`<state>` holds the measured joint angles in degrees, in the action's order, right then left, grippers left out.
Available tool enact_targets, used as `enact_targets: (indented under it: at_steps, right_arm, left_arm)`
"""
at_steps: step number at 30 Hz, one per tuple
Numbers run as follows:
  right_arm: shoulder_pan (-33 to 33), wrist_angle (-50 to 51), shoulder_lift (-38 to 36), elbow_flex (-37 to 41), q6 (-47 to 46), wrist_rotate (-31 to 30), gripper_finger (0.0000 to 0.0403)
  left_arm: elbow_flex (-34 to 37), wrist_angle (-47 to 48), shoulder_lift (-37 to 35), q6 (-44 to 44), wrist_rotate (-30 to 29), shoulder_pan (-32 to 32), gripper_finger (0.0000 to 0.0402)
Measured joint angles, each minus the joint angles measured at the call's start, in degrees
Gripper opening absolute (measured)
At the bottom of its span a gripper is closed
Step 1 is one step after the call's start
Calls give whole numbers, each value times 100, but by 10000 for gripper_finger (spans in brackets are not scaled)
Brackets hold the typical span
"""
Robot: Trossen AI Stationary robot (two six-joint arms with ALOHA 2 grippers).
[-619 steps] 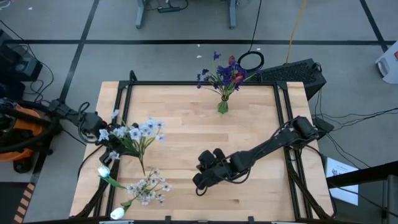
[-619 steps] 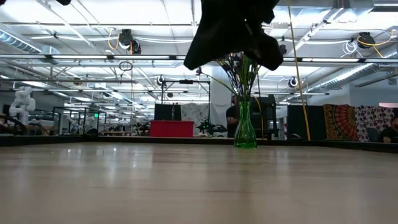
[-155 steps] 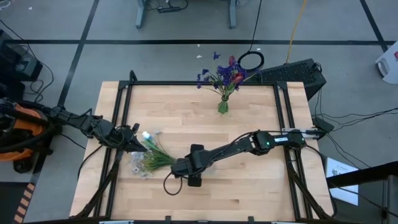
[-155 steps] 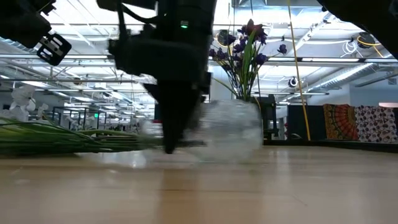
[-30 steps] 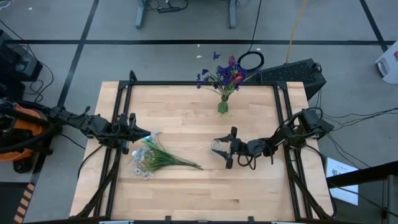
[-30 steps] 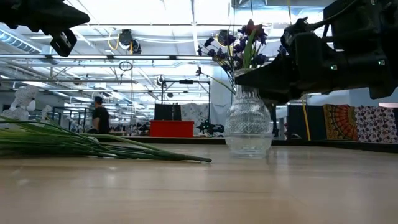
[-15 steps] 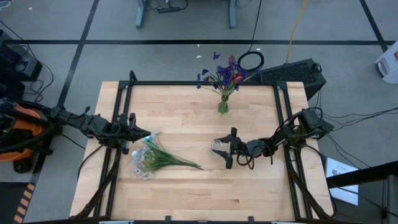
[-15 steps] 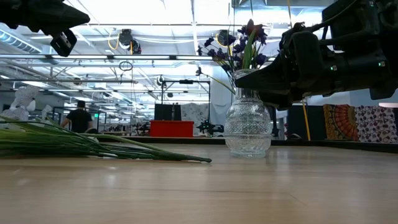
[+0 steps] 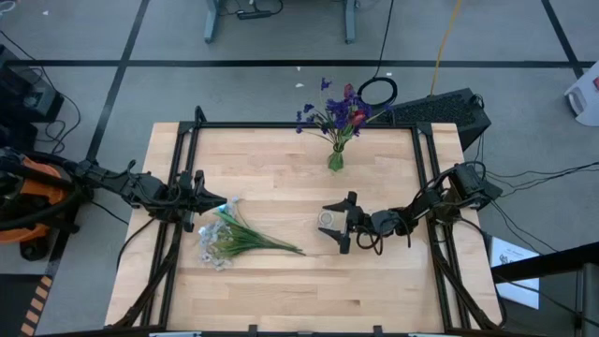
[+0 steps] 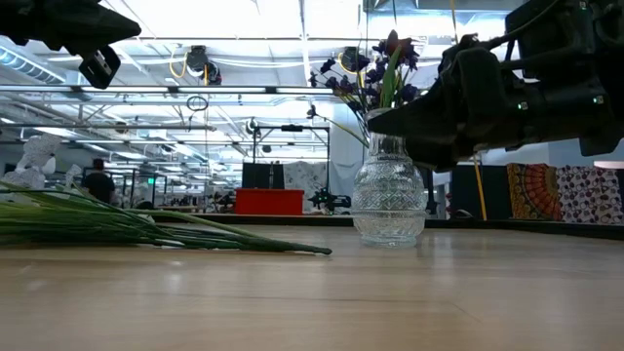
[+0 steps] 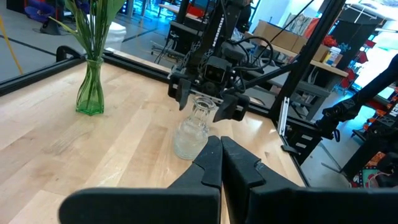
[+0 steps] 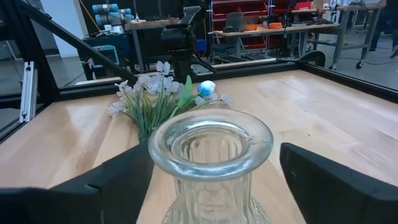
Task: Sort flowers into vase by color
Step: Adjust the transparent flower vase, then put the right white tulip into the transparent flower vase
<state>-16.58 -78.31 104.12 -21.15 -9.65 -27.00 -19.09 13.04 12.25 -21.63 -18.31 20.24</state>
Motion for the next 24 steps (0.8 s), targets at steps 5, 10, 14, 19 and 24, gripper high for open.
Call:
enact_targets:
  at_steps: [5,10,14,19,24]
  right_arm:
    - [-9,-22,-157,2,36,180,358]
    - [-58,436,-667,4,302,170,376]
    - [-79,787,-1289,4,381,165,384]
    - [-79,1220,-2225,4,727,164,384]
    - [-79,2023,-3201,2,733,155,384]
  left_arm:
    - [0,-2,0,-13,0,1,2]
    - [0,-4,0,-15,0,0,2]
    - [0,-4,0,-15,0,1,2]
    - [0,-6,0,167,-81,-1,2]
    - [0,-9,0,265,-197,-1,2]
